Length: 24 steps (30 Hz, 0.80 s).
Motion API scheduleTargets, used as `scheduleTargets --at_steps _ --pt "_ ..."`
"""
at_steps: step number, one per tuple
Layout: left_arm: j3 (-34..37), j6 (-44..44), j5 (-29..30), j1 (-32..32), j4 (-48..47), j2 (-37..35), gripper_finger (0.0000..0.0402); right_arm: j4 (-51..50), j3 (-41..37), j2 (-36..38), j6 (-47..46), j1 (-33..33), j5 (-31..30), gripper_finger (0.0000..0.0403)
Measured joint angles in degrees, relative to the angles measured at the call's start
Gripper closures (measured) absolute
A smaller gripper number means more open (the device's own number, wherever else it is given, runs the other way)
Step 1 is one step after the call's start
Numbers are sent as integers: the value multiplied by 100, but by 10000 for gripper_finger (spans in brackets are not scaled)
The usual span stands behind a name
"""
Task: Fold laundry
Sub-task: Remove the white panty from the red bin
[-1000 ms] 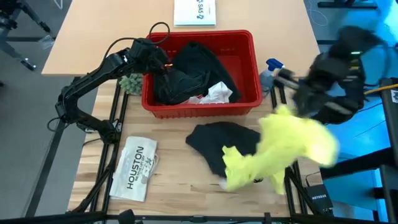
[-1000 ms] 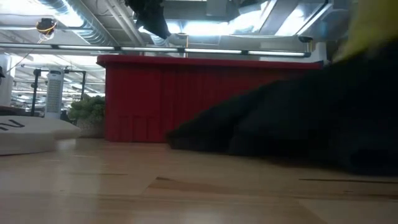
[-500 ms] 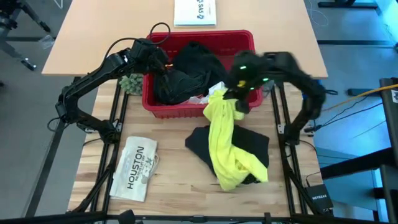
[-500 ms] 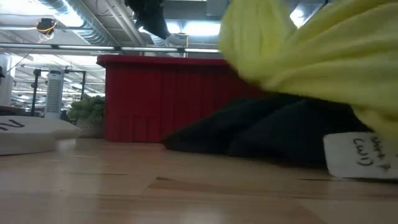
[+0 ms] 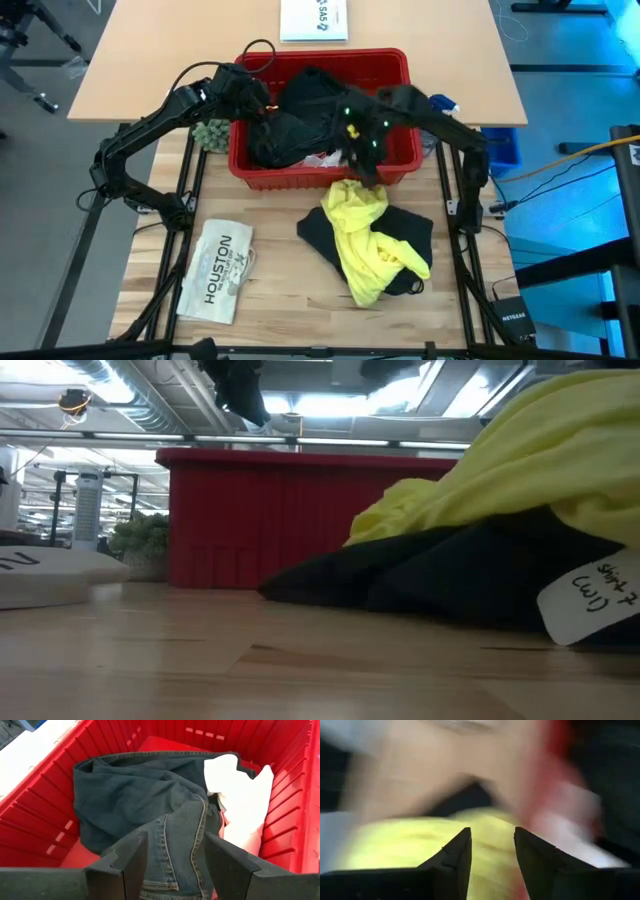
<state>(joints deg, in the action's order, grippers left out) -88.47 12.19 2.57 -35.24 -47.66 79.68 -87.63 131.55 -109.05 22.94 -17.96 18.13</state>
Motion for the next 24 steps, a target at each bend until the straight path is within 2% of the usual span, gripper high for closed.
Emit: scheduleTargets --at_steps 2,4,9,15,19,24 --pt "0 -2 -6 0 13 29 219 212 -4 -36 -134 -322 -879 273" --pt "0 17 -20 0 -14 83 219 405 -2 -95 -302 -713 -1062 278" --pt "0 151 -55 2 -179 251 219 311 -9 -486 -298 -1518 -801 276" --pt "2 305 -149 36 -195 374 219 252 -74 -1122 -107 -1964 -331 249" --pt "1 393 -386 79 -166 352 219 225 -488 -1367 -101 -2054 -135 226" --pt "2 449 -400 163 -174 267 219 455 -1473 -1536 -59 -2030 -112 205"
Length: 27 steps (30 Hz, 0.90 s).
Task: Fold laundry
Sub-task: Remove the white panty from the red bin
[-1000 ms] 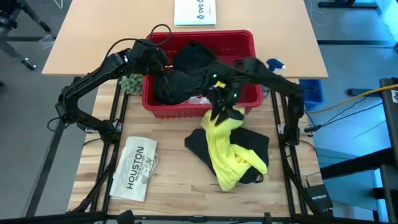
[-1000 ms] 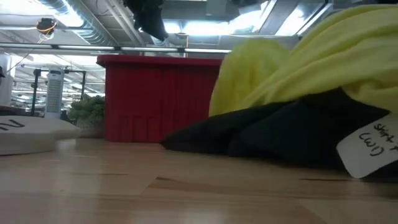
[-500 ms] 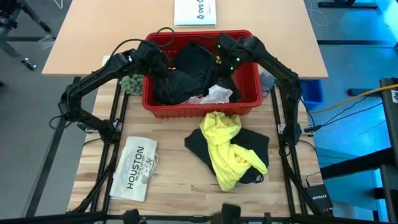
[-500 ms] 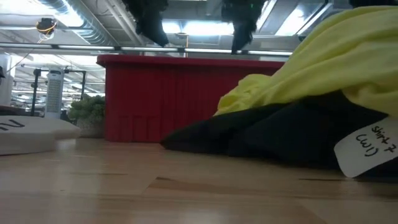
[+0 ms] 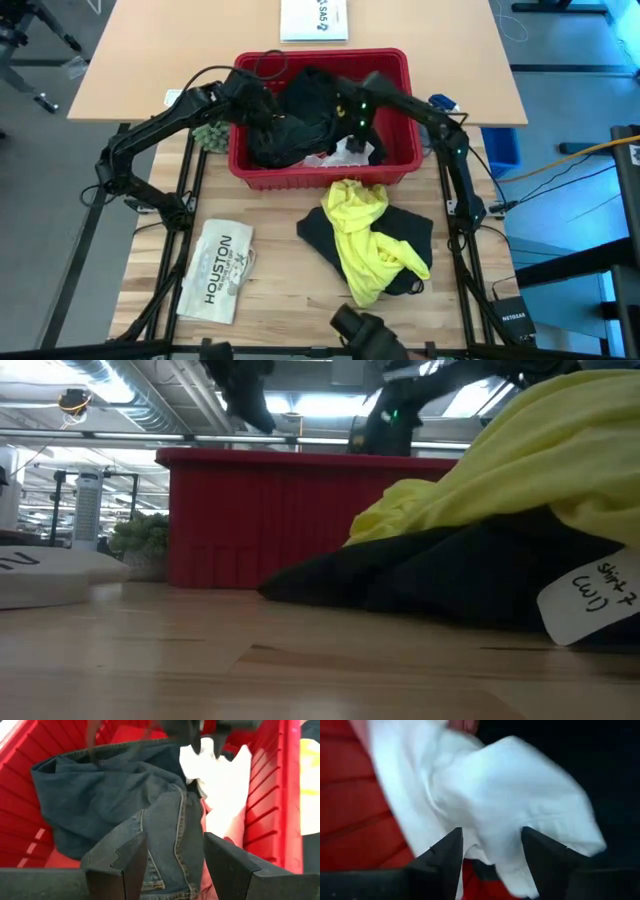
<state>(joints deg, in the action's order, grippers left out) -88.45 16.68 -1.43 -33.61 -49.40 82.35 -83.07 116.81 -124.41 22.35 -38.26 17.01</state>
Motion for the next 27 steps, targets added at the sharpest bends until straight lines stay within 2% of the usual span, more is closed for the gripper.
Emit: scheduleTargets --at_steps 3,5,7,10,11,19,27 --pt "1 5 11 12 21 -21 219 633 -675 -3 -358 3 -328 205" --pt "1 5 11 12 31 -26 219 977 -1007 -8 -610 -2 -406 222" --pt "1 1 13 12 23 -26 219 1036 -1113 0 -713 -10 -83 268" --pt "1 2 13 12 27 -26 219 1064 -1119 224 -639 14 165 373" --pt "1 0 12 12 29 -26 219 1124 -1118 329 -629 46 173 383" --pt "1 -1 15 10 35 -26 219 1056 -428 1437 -844 68 482 398" --pt "1 -1 15 7 90 -26 219 519 834 2533 -1150 507 1913 401"
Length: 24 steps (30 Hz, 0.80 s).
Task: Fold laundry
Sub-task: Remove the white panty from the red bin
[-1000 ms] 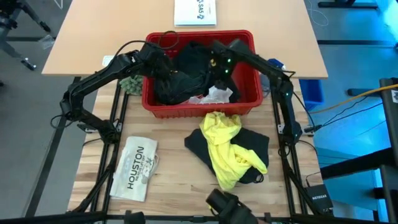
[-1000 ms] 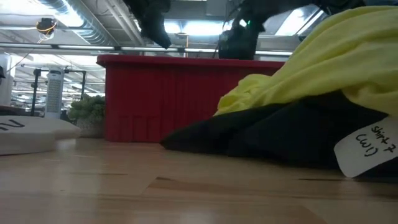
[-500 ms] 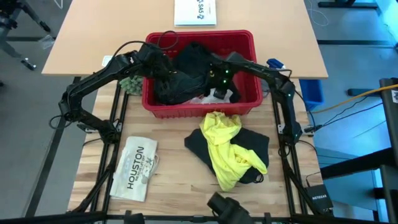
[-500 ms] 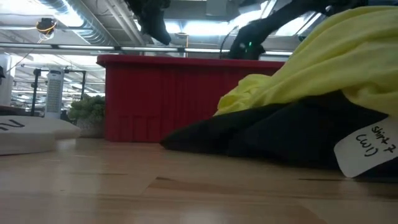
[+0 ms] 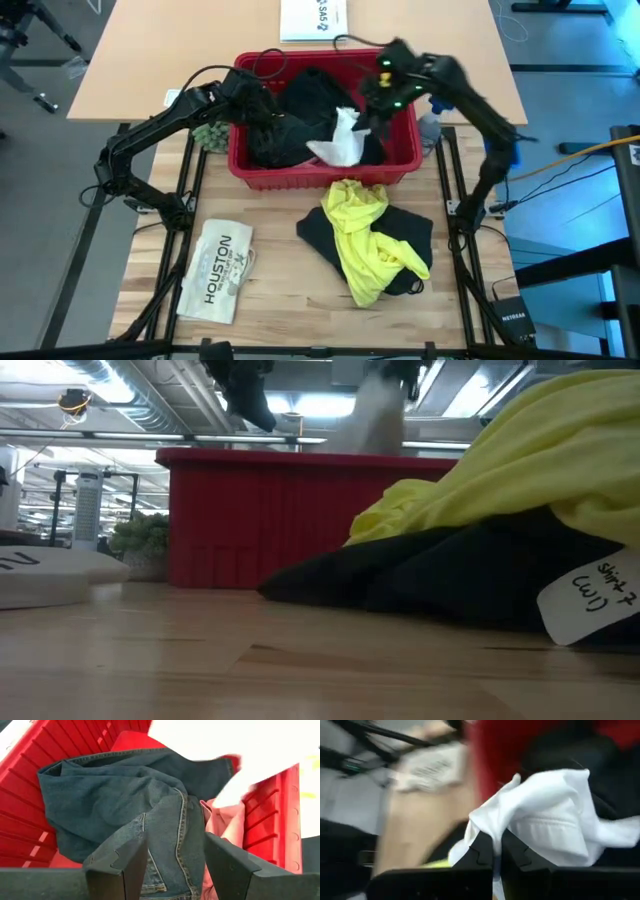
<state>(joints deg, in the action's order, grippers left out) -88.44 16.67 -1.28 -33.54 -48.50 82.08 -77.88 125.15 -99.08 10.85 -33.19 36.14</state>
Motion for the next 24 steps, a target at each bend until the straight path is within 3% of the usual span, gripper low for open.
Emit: scheduleTargets --at_steps 6,10,12,16,18,20,24 --pt "0 -22 0 0 3 0 219 -345 906 423 -198 961 1090 401" --pt "0 -125 3 0 8 0 219 -250 869 675 -654 1653 1169 401" --pt "0 -129 1 1 20 0 219 -468 843 706 -792 1911 716 398" --pt "0 -228 2 0 29 2 219 -995 832 598 -915 2268 -1131 375" --pt "0 -266 2 2 29 2 219 -1202 831 494 -895 2326 -1592 355" --pt "0 -303 1 2 14 2 219 -1214 825 393 -898 2319 -1437 331" --pt "-1 -343 2 25 -112 2 219 -1204 825 233 -901 2314 -216 279"
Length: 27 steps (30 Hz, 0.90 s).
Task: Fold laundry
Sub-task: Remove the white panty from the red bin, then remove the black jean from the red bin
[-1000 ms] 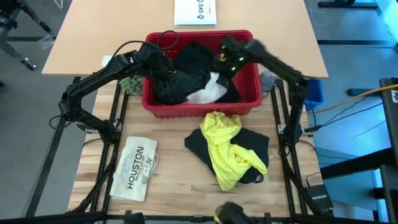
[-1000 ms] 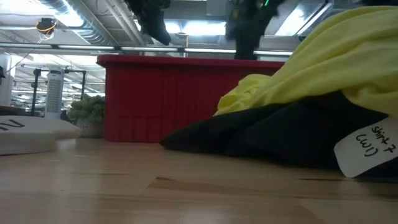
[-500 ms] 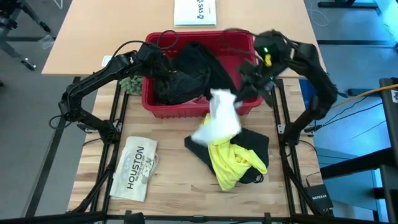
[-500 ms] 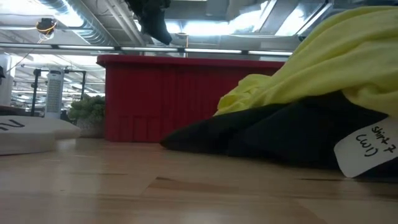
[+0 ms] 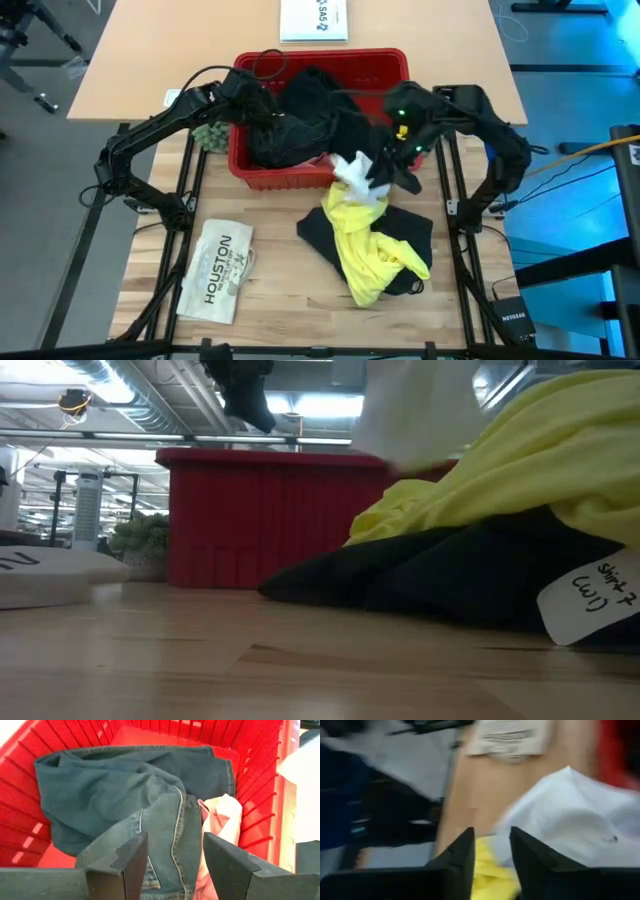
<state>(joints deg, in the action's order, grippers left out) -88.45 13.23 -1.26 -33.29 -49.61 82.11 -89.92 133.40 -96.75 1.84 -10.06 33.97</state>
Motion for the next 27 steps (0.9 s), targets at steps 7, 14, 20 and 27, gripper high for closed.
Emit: scheduleTargets --at_steps 7,14,20,27 --pt "0 -13 -2 34 -261 2 219 -5 0 -63 -17 45 2809 226" --pt "1 24 -2 34 -188 2 219 30 7 -45 340 -265 158 249" --pt "0 97 -2 130 -167 2 219 891 9 -623 831 -1061 -3146 259" --pt "1 381 -8 273 -142 -27 219 2255 7 -1626 1805 -2069 -1834 236"
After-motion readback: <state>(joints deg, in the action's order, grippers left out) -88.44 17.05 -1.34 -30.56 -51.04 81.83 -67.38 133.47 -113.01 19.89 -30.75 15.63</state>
